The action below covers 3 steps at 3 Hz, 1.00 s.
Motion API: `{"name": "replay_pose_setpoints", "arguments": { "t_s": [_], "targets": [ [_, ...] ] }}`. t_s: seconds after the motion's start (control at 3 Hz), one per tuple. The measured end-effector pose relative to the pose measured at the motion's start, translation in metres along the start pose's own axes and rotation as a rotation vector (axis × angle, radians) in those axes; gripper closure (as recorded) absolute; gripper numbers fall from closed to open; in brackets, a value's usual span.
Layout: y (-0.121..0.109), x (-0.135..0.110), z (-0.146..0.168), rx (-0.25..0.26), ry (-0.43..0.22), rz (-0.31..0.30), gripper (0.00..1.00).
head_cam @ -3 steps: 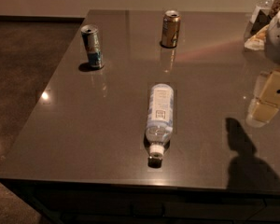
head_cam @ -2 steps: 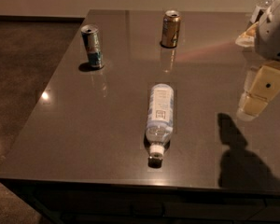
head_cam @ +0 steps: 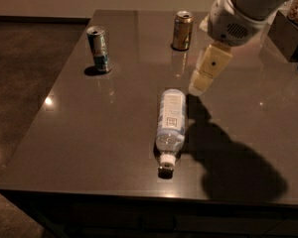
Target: Knock redbull can over
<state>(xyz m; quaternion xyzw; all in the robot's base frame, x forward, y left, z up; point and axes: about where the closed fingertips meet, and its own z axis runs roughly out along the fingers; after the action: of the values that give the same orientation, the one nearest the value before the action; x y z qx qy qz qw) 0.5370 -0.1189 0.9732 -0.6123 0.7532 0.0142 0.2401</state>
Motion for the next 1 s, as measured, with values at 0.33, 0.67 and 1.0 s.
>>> {"name": "replay_pose_setpoints", "arguments": {
  "t_s": [0.33,0.67,1.0],
  "targets": [
    [-0.031,-0.058,0.029,0.032,-0.072,-0.002,0.0],
    [-0.051,-0.109,0.057,0.021,-0.136,0.027,0.0],
    [-0.06,-0.156,0.092,-0.004,-0.192,0.087,0.0]
  ]
}}
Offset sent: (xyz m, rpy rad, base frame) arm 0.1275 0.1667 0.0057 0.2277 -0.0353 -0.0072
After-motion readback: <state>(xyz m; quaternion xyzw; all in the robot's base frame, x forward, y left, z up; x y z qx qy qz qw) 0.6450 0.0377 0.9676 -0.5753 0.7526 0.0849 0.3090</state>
